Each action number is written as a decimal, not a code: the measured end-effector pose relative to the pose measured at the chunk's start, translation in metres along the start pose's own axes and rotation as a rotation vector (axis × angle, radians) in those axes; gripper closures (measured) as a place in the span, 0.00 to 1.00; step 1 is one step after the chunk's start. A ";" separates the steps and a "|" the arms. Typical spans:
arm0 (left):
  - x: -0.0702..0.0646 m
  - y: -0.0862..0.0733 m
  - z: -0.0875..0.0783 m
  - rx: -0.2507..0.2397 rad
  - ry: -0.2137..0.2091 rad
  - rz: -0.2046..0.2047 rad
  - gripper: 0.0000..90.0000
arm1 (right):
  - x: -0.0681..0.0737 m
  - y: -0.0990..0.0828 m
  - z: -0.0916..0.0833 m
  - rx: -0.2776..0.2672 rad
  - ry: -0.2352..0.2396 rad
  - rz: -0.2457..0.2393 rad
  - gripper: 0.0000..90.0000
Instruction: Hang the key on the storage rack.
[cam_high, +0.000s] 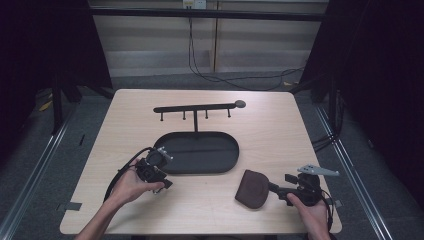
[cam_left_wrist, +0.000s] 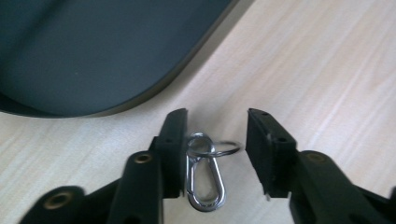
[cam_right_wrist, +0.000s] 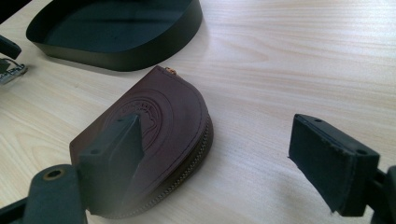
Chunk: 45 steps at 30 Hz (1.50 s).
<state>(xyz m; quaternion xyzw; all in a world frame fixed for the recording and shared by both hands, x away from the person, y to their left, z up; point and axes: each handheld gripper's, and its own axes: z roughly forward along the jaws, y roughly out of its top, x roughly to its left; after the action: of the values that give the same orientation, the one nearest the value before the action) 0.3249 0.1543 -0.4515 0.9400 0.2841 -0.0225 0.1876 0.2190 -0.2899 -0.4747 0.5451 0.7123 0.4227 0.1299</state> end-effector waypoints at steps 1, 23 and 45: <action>-0.001 0.000 0.000 0.007 0.000 0.000 0.66 | 0.000 0.000 0.000 0.001 -0.001 0.001 0.19; 0.002 -0.009 0.005 0.081 0.013 -0.052 0.75 | 0.000 0.000 0.001 0.010 -0.001 0.004 0.19; -0.009 -0.004 -0.004 0.125 -0.056 0.010 0.99 | -0.001 0.000 0.002 0.018 -0.006 0.011 0.19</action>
<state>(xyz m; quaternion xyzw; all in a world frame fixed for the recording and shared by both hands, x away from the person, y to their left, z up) 0.3144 0.1542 -0.4477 0.9503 0.2720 -0.0655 0.1365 0.2200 -0.2897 -0.4761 0.5515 0.7125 0.4154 0.1250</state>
